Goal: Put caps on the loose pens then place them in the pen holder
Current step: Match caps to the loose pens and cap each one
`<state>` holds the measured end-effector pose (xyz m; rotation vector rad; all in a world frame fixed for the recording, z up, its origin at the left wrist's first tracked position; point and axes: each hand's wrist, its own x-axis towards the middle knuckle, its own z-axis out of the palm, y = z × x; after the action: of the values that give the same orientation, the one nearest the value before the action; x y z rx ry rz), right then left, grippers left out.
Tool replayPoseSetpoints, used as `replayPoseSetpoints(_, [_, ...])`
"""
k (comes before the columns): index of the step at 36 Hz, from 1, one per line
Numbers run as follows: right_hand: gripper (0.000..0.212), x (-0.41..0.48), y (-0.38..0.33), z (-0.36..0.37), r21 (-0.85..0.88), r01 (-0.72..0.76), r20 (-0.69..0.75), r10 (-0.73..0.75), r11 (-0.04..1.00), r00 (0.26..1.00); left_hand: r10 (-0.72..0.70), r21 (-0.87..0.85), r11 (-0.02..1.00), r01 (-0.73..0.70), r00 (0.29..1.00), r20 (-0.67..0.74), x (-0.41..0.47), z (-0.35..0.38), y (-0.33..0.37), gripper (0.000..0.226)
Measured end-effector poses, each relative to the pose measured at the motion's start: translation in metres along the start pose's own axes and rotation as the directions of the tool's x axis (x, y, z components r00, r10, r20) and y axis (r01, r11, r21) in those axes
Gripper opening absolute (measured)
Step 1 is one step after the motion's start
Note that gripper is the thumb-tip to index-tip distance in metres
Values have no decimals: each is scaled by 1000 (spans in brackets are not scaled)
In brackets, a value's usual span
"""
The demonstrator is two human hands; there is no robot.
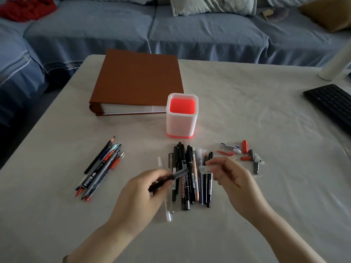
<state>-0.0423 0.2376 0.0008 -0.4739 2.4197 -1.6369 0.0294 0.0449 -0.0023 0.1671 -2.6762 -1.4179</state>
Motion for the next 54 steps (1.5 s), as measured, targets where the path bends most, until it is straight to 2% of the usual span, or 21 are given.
replayPoseSetpoints(9, [34, -1, 0, 1, -25, -12, 22, 12, 1000, 1000, 88, 21, 996, -89, 996, 19, 0, 2, 1, 22])
replayPoseSetpoints(13, [19, -3, -4, 2, -8, -2, 91, 3, 1000, 996, 124, 57, 990, -126, 991, 41, 0, 2, 0, 20])
replayPoseSetpoints(22, [42, -4, -13, -6, 5, -3, 168, 3, 1000, 986, 103, -15, 995, -102, 992, 71, 2, -5, 5, 26])
replayPoseSetpoints(27, [40, -2, -16, -6, -67, 83, 150, -72, 994, 986, -25, -104, 994, 33, 997, 78, 4, -7, 13, 26])
replayPoseSetpoints(29, [31, -2, -17, -5, -68, 114, 125, -104, 991, 987, -90, -183, 977, 107, 991, 102, 6, -10, 20, 26])
replayPoseSetpoints(31, [16, -1, -16, -4, -66, 121, 133, -111, 990, 985, -164, -290, 933, 210, 970, 177, 10, -14, 24, 24])
replayPoseSetpoints(33, [14, -2, -16, -4, -77, 118, 159, -105, 990, 982, -237, -361, 870, 337, 926, 294, 13, -17, 26, 24])
replayPoseSetpoints(35, [8, -4, -18, 2, -1, 78, 166, -77, 997, 983, -292, -404, 803, 439, 880, 375, 13, -18, 29, 19])
replayPoseSetpoints(36, [7, -5, -21, 6, 90, 28, 158, -42, 996, 987, -300, -417, 786, 456, 872, 387, 12, -16, 30, 18])
replayPoseSetpoints(38, [10, -5, -25, 15, 289, -87, 137, 49, 953, 989, -265, -423, 806, 413, 892, 367, 10, -13, 31, 15])
replayPoseSetpoints(40, [13, -3, -26, 20, 423, -166, 124, 125, 891, 984, -213, -381, 872, 308, 939, 271, 8, -11, 29, 14])
replayPoseSetpoints(42, [13, -1, -25, 21, 479, -206, 99, 180, 853, 979, -208, -247, 939, 238, 968, 142, 9, -14, 18, 30])
replayPoseSetpoints(43, [11, 1, -23, 21, 475, -208, 72, 198, 855, 977, -204, -150, 965, 213, 976, 73, 11, -18, 9, 33])
replayPoseSetpoints(45, [12, 3, -17, 20, 419, -200, 6, 218, 885, 976, -160, 95, 981, 169, 983, -93, 14, -28, -13, 18])
replayPoseSetpoints(47, [21, 7, -12, 16, 344, -208, -61, 243, 916, 968, -94, 316, 933, 172, 964, -248, 18, -40, -36, 11])
replayPoseSetpoints(49, [25, 15, -5, 10, 294, -234, -115, 277, 927, 954, -98, 432, 873, 226, 949, -299, 20, -49, -55, 11])
replayPoseSetpoints(54, [32, 42, 13, 2, 119, -331, -150, 347, 936, 926, -177, 556, 778, 291, 952, -250, 19, -50, -78, 13])
